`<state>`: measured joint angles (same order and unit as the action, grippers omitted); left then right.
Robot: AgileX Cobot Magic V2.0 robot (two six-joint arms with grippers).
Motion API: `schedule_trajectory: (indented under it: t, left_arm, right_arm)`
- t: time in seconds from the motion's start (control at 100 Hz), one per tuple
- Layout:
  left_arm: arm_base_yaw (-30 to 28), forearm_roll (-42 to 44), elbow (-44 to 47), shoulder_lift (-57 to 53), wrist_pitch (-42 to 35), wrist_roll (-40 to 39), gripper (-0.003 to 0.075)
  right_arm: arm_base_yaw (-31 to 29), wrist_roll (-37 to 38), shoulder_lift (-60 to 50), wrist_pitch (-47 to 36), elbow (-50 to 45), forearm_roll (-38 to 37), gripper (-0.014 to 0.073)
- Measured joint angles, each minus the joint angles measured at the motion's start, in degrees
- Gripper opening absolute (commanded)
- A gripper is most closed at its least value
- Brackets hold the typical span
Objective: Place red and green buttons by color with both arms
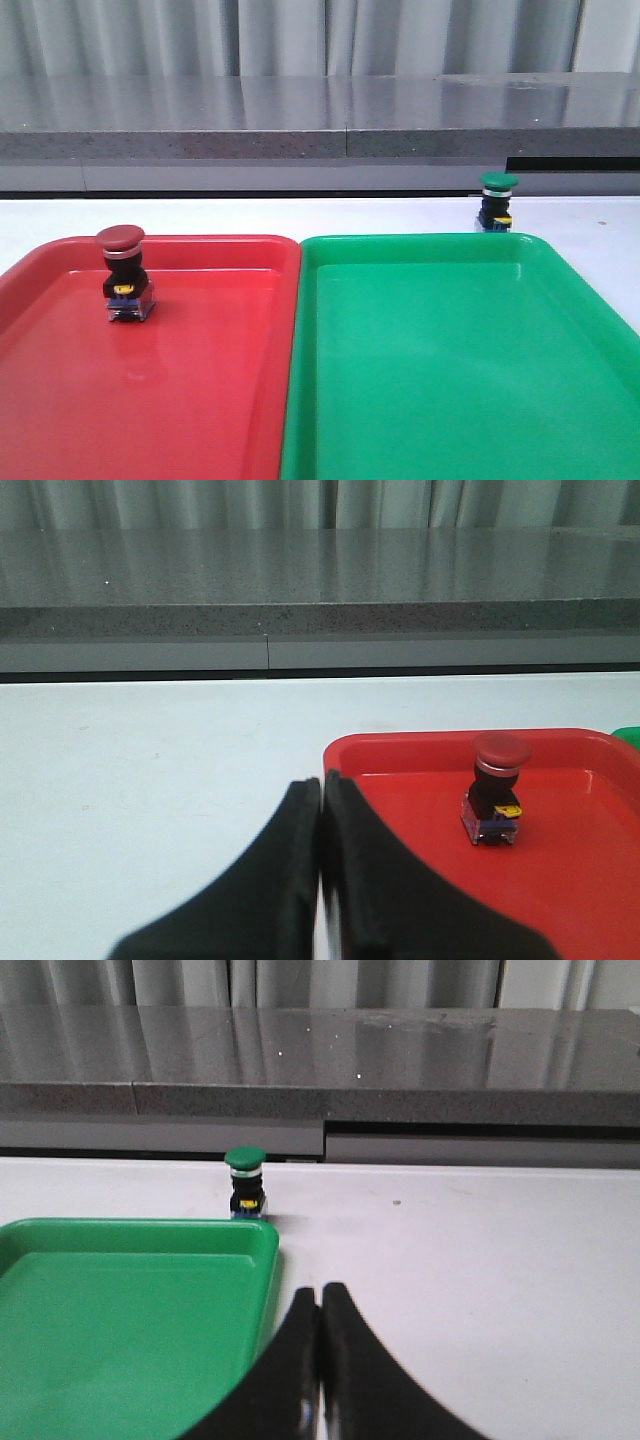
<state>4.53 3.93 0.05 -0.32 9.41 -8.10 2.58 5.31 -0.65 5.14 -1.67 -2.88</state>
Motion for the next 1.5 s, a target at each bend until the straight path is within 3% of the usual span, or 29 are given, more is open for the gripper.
schedule_trajectory:
  t: [0.18,0.37,0.54,0.66,0.96,1.31,1.41,1.5]
  left_arm:
    - [0.00,0.00,0.00,0.00,0.00,0.00,-0.0019]
    - [0.00,0.00,0.00,0.00,0.00,0.00,-0.0019]
    - [0.00,0.00,0.00,0.00,0.00,0.00,-0.0019]
    - [0.00,0.00,0.00,0.00,0.00,0.00,-0.0019]
    - [0.00,0.00,0.00,0.00,0.00,0.00,-0.0019]
    - [0.00,0.00,0.00,0.00,0.00,0.00,-0.0019]
    - [0.00,0.00,0.00,0.00,0.00,0.00,-0.0019]
    - [0.00,0.00,0.00,0.00,0.00,0.00,-0.0019]
  right_arm:
    - [0.00,0.27,0.00,-2.32,0.42,5.62,-0.0067]
    - [0.00,0.54,2.74,4.48,7.96,7.64,-0.0067]
    - [0.00,0.54,15.11,16.67,19.31,7.67,-0.0067]
    - [0.00,0.54,26.11,20.85,27.66,7.67,-0.0067]
    - [0.00,0.54,50.78,20.08,42.75,7.67,-0.0067]
    - [0.00,0.65,66.18,14.64,44.63,7.67,-0.0064]
    - [0.00,0.65,66.75,14.64,44.63,7.67,-0.0013]
    - [0.00,0.65,66.75,14.64,44.78,7.67,0.0136]
